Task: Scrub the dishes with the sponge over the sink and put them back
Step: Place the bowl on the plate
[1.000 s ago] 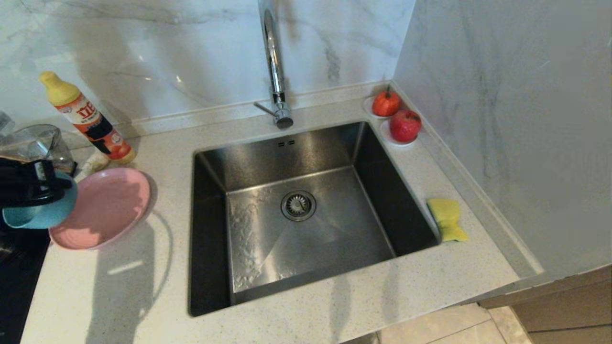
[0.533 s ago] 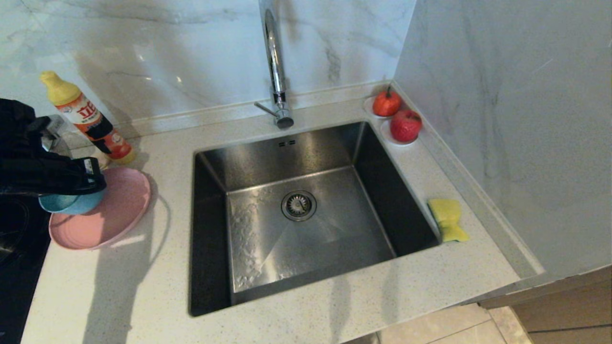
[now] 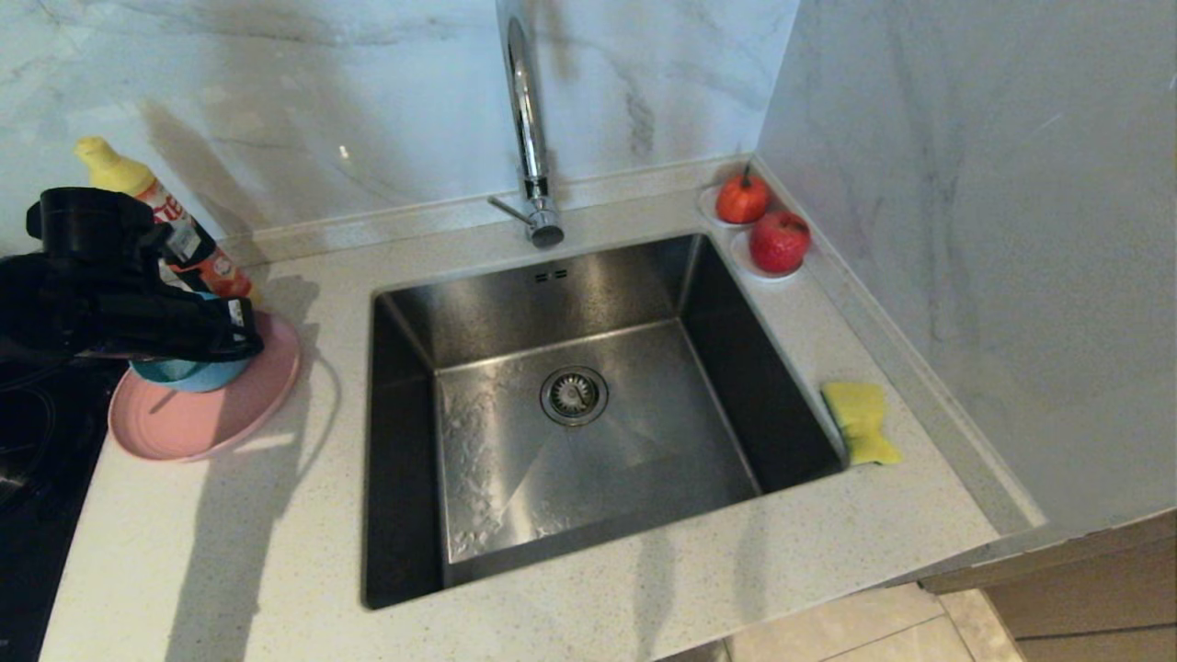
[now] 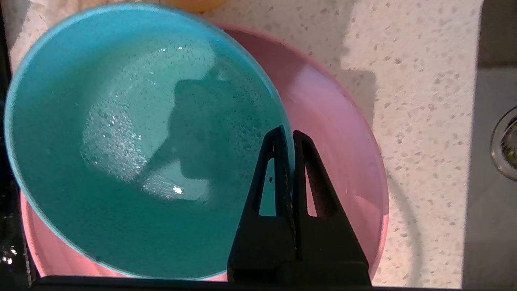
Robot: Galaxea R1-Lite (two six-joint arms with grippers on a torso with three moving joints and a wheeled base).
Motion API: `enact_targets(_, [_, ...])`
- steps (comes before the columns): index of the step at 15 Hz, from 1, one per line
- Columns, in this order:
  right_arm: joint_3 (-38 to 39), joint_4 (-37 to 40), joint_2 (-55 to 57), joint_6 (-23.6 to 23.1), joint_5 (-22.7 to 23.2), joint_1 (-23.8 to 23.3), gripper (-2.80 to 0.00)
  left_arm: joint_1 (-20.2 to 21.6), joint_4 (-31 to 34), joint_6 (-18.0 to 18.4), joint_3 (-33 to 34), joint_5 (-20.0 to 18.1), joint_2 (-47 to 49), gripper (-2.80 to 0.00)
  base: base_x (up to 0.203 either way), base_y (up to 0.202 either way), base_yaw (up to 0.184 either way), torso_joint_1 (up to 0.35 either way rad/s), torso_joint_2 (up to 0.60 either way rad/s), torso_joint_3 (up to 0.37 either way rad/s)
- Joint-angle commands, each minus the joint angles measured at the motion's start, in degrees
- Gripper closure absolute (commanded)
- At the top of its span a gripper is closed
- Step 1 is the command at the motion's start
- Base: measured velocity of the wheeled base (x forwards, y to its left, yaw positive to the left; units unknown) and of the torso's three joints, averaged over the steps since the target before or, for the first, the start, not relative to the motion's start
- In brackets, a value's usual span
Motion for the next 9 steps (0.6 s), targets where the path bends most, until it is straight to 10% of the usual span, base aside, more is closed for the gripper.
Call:
enact_targets(1, [0.0,0.0,0.1,0.0,0.0,0.0,0.0,-0.1,4.2,0.5,-1.8,-0.1,0.4,0.0,0.0,0.0,0.0,0.0,0.0,0.0])
enact_targets(9, [0.0,0.0,0.1,0.0,0.0,0.0,0.0,0.0,13.8,0.3,-2.2,-3.0,-4.1,0.0,0.0,0.0,0.0,0.0,0.0,0.0])
